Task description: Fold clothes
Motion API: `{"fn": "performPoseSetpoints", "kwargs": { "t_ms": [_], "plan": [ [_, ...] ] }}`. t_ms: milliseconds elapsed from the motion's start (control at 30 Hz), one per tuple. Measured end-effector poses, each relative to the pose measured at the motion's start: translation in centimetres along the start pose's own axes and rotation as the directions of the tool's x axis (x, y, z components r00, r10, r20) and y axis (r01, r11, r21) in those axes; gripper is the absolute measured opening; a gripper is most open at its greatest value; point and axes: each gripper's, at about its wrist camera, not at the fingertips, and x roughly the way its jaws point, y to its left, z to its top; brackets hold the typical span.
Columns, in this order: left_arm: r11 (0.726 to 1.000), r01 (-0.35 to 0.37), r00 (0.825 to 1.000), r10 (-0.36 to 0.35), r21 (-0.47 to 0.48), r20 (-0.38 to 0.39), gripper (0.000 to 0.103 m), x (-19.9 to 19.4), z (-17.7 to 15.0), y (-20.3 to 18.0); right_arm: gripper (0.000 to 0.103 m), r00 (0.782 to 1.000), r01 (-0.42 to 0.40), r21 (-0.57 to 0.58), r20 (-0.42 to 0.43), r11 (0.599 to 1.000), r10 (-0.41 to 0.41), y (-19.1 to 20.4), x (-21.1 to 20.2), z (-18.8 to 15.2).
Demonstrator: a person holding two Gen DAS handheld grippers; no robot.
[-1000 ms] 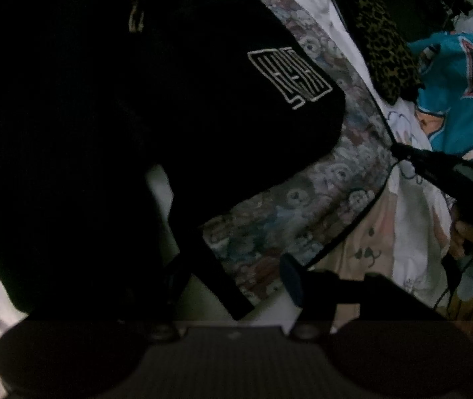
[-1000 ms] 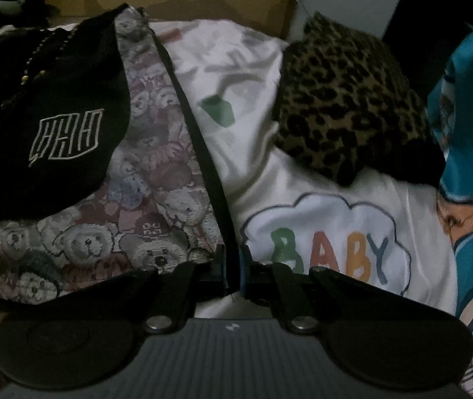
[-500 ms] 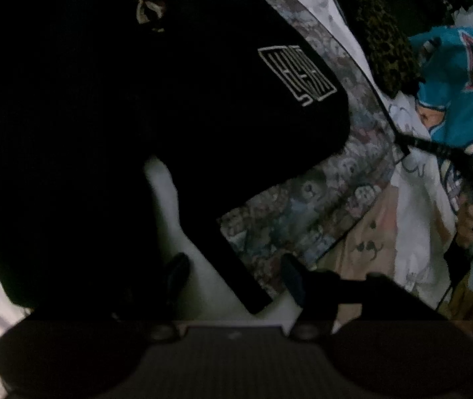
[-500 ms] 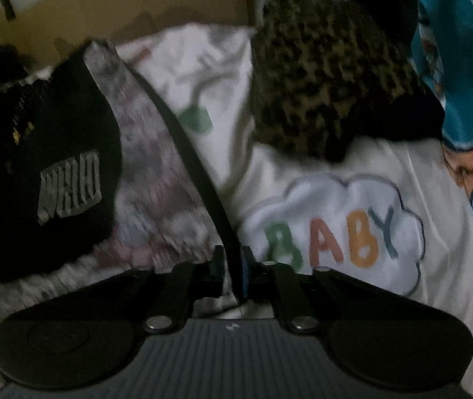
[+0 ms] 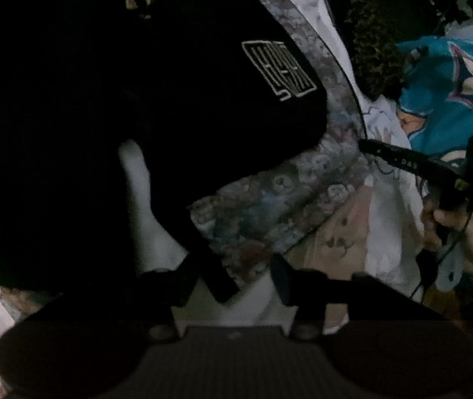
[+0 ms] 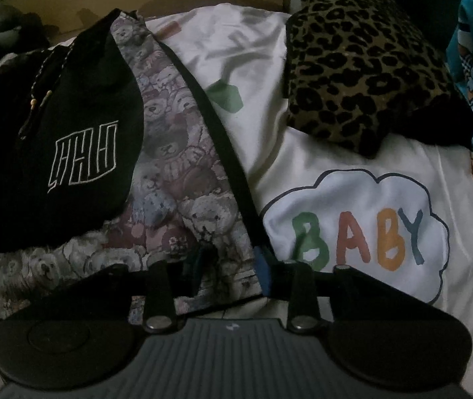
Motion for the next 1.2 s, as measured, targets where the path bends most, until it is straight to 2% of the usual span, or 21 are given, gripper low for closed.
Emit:
{"fn": "performPoseSetpoints", "kwargs": {
  "t_ms": [33, 67, 100, 300, 433, 600, 633, 667, 700, 733, 833, 1000, 1200],
  "plan": [
    [1.0, -0.02, 1.0, 0.02, 0.006, 0.001, 0.05, 0.1, -0.1, 0.0, 0.02, 1.0, -0.006, 0.006, -0.004, 1.0, 0.006, -0.1, 0.1, 0.0],
    [0.999, -0.037, 0.999, 0.037, 0.01, 0.001, 0.049, 0.2, -0.1, 0.1, 0.009, 1.0, -0.017, 0.016, -0.012, 1.0, 0.017, -0.3, 0.1, 0.0],
    [0.999, -0.033, 0.999, 0.033, -0.005, -0.002, 0.049, 0.2, -0.2, 0.2, 0.006, 1.0, -0.025, 0.027, -0.017, 0.999, 0.025, -0.6, 0.2, 0.0],
    [0.997, -0.038, 0.999, 0.038, -0.071, 0.0, 0.049, -0.2, 0.2, 1.2, 0.004, 0.999, -0.027, 0.008, -0.021, 1.0, 0.027, -0.5, 0.0, 0.0],
    [0.993, -0.007, 1.0, 0.004, -0.118, -0.023, 0.051, 0.3, 0.1, 1.7, 0.006, 0.999, -0.03, 0.031, -0.039, 0.999, 0.031, -0.8, 0.2, 0.0],
    [0.992, 0.042, 0.997, -0.048, -0.121, -0.053, 0.051, 1.4, 0.1, 1.4, 0.008, 0.998, -0.037, 0.033, -0.043, 0.999, 0.039, -0.7, 0.3, 0.4],
    [0.99, 0.048, 0.997, -0.055, -0.131, -0.057, 0.048, 1.7, 0.0, 1.6, 0.006, 0.999, -0.034, 0.023, -0.042, 0.999, 0.035, -0.5, 0.4, 0.4],
    [0.989, 0.045, 0.997, -0.054, -0.138, -0.062, 0.036, 1.9, 0.0, 1.7, 0.004, 0.999, -0.034, 0.019, -0.041, 0.999, 0.035, -0.5, 0.4, 0.4],
    [0.99, 0.032, 0.996, -0.042, -0.138, -0.074, 0.015, 2.2, 0.0, 1.7, 0.0, 0.999, -0.035, 0.016, -0.04, 0.999, 0.036, -0.4, 0.5, 0.3],
    [0.99, 0.022, 0.996, -0.034, -0.139, -0.085, 0.009, 2.4, 0.0, 1.7, 0.0, 0.999, -0.031, 0.014, -0.039, 0.999, 0.031, -0.5, 0.4, 0.4],
    [0.99, 0.051, 0.99, -0.067, -0.132, -0.12, 0.006, 2.5, -0.3, 1.4, 0.0, 1.0, -0.004, 0.008, -0.03, 1.0, 0.005, -0.7, -0.1, 0.5],
    [0.994, 0.104, 0.983, -0.106, -0.019, -0.147, 0.005, 1.9, -1.1, -1.0, 0.0, 0.999, 0.029, 0.05, -0.022, 0.998, -0.028, -2.5, -1.2, 0.6],
    [0.988, 0.151, 0.977, -0.153, -0.022, -0.149, 0.006, 1.4, -0.8, -1.4, 0.0, 0.998, 0.061, 0.106, -0.015, 0.992, -0.06, -4.5, -1.8, 0.5]
  ]
}}
